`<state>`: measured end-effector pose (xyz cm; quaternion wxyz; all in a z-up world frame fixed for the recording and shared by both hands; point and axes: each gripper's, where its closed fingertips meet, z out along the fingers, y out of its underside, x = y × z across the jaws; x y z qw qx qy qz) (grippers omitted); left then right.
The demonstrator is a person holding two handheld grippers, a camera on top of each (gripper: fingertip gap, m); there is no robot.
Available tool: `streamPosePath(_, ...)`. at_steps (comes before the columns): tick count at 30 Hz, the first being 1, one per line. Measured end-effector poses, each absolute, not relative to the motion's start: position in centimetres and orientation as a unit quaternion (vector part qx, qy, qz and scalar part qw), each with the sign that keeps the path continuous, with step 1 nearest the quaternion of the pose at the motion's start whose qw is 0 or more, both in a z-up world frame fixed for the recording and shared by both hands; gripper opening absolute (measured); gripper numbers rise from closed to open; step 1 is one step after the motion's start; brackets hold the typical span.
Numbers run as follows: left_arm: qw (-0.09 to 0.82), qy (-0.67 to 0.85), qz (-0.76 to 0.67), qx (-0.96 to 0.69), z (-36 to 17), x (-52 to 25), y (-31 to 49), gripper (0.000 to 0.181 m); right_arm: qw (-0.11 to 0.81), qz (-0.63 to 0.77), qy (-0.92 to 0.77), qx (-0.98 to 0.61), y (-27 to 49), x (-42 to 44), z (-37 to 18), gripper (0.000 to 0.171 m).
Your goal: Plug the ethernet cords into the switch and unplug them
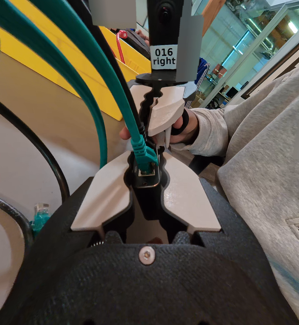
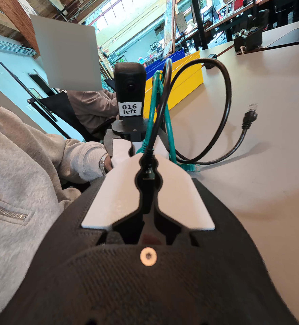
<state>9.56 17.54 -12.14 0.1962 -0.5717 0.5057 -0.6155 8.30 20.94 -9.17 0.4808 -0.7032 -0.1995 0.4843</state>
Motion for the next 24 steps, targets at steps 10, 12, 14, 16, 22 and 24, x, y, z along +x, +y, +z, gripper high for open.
streamPosePath(10, 0.2, 0.5, -0.61, -0.581, -12.3, 9.6, 17.8, 0.026, 0.479, 0.464, -0.199, -0.718, 21.4, 8.9, -9.8, 0.021)
streamPosePath(12, 0.201, 0.501, -0.609, -0.581, -12.3, 9.7, 17.8, 0.026, 0.471, 0.478, -0.197, -0.715, 21.3, 8.8, -9.8, 0.022)
streamPosePath(14, 0.202, 0.499, -0.61, -0.582, -12.2, 9.6, 17.9, 0.026, 0.456, 0.49, -0.202, -0.715, 21.0, 8.3, -10.0, 0.028)
streamPosePath(16, 0.2, 0.494, -0.614, -0.583, -12.2, 9.6, 18.0, 0.026, 0.445, 0.493, -0.212, -0.717, 20.7, 7.8, -10.3, 0.033)
streamPosePath(22, 0.198, 0.5, -0.616, -0.576, -12.1, 9.6, 17.7, 0.026, 0.45, 0.48, -0.235, -0.715, 20.4, 7.5, -10.3, 0.023)
streamPosePath(24, 0.197, 0.508, -0.612, -0.573, -12.2, 9.6, 17.4, 0.026, 0.446, 0.487, -0.237, -0.713, 20.3, 7.4, -10.2, 0.022)
